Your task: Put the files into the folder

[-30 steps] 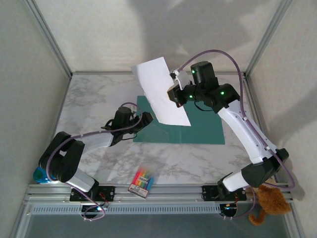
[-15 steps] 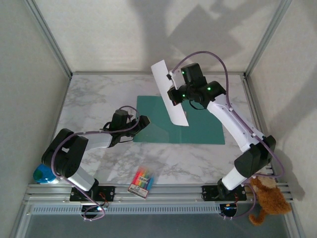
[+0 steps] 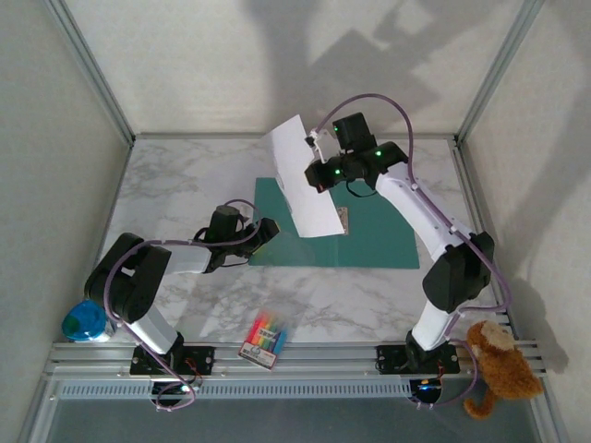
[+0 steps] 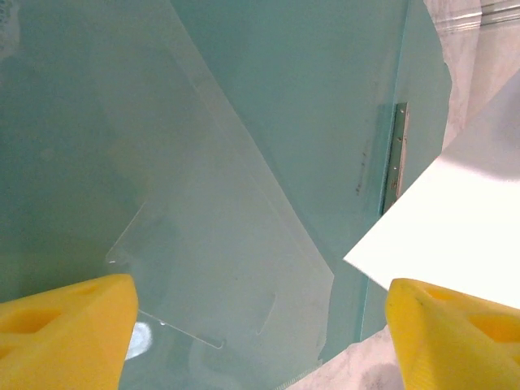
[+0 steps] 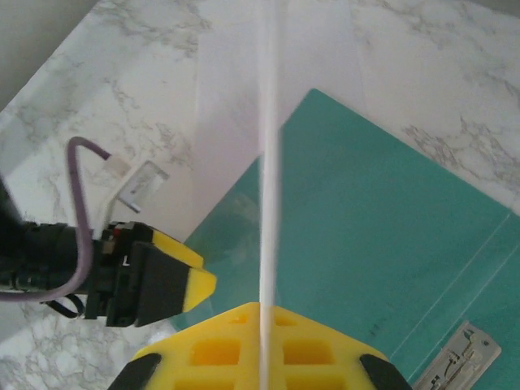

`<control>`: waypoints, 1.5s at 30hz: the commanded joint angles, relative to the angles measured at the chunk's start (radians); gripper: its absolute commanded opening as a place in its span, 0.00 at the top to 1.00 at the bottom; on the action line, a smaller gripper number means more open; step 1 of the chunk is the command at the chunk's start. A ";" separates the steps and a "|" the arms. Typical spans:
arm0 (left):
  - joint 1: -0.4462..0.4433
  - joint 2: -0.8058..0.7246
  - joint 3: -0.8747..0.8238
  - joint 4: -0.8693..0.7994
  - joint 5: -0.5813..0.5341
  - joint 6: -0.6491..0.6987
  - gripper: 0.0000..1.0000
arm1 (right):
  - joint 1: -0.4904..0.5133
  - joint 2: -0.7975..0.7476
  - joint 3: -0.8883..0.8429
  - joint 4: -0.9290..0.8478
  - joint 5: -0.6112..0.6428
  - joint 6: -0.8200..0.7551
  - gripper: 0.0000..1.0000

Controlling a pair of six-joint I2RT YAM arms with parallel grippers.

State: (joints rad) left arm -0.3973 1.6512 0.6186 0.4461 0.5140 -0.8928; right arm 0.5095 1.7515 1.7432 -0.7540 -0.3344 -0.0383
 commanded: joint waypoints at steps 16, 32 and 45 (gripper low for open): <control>0.009 0.002 0.031 -0.048 0.007 0.031 0.20 | -0.081 0.195 0.058 0.022 0.174 -0.220 1.00; 0.009 0.002 0.033 -0.053 0.017 0.031 0.20 | -0.171 0.072 -0.146 0.155 -0.028 -0.348 1.00; 0.008 -0.007 0.022 -0.056 0.016 0.022 0.20 | -0.215 0.043 -0.256 0.212 -0.202 -0.298 1.00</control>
State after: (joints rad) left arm -0.3973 1.6535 0.6399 0.4068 0.5175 -0.8818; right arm 0.3080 1.8267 1.5089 -0.5716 -0.4740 -0.3565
